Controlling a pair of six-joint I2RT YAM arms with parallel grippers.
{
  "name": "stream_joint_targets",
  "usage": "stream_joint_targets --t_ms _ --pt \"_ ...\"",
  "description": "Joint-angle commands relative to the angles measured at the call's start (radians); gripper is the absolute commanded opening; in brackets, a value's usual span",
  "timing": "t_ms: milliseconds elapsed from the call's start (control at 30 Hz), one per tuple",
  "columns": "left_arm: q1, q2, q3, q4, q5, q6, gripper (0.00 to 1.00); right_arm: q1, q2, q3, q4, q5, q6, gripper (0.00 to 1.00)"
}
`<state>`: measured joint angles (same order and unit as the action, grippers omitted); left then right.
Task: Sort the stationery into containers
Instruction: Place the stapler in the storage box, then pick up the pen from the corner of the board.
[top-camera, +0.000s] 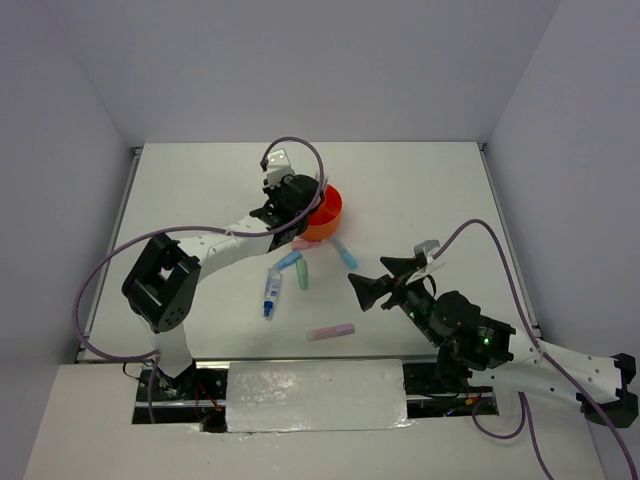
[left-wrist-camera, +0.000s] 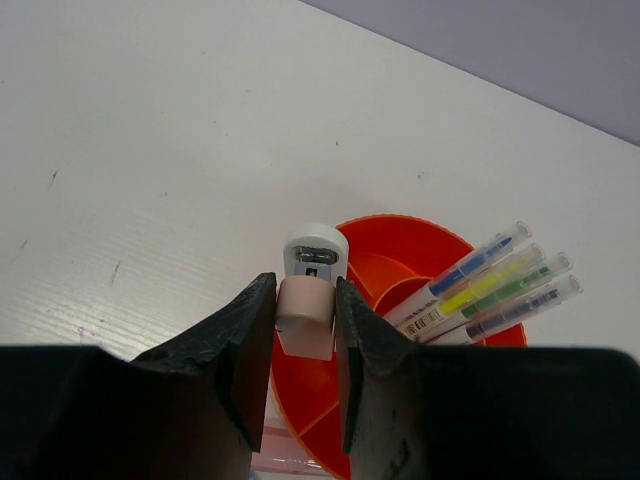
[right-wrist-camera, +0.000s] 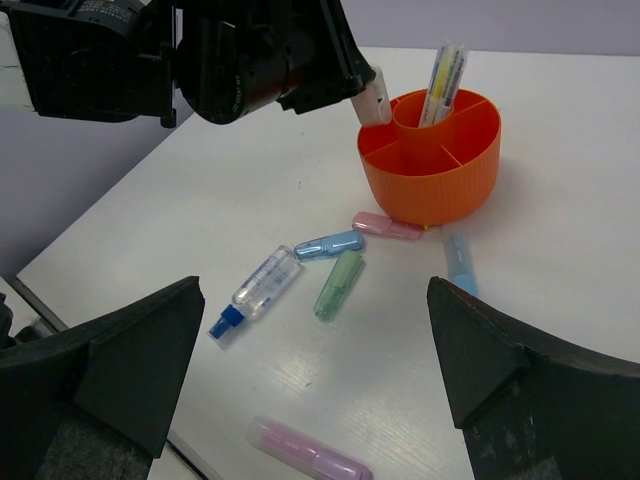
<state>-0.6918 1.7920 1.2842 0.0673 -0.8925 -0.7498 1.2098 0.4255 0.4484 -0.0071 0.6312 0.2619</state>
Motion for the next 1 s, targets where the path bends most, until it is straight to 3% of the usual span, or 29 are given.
stream_joint_targets --t_ms 0,133,167,433,533,667,800,933,967 --pt "-0.008 -0.017 -0.017 0.048 -0.002 -0.030 0.01 -0.004 0.018 0.024 0.044 -0.008 -0.010 1.00" --pt "-0.008 -0.026 -0.023 0.048 0.017 -0.029 0.19 -0.004 0.030 0.032 0.045 -0.016 -0.010 1.00" --pt "-0.009 -0.035 -0.031 0.052 0.021 -0.022 0.29 -0.006 0.036 0.033 0.045 -0.016 -0.010 1.00" --pt "-0.009 -0.080 -0.042 0.052 0.043 -0.003 0.76 -0.003 0.041 0.035 0.044 -0.021 0.002 1.00" --pt "-0.011 -0.112 -0.048 0.019 0.044 -0.006 0.87 -0.006 0.050 0.039 0.036 -0.021 0.007 1.00" --pt "-0.011 -0.225 -0.046 -0.093 0.044 -0.008 0.99 -0.009 0.181 0.119 -0.060 -0.010 0.042 1.00" --pt "-0.009 -0.322 -0.037 -0.265 0.147 0.097 0.99 -0.009 0.352 0.196 -0.205 -0.011 0.131 1.00" --pt "-0.011 -0.460 -0.144 -0.322 0.415 0.204 0.99 -0.039 0.389 0.211 -0.270 -0.008 0.259 1.00" --pt "-0.011 -0.488 -0.189 -0.281 0.554 0.214 0.99 -0.076 0.389 0.213 -0.315 -0.010 0.340 1.00"
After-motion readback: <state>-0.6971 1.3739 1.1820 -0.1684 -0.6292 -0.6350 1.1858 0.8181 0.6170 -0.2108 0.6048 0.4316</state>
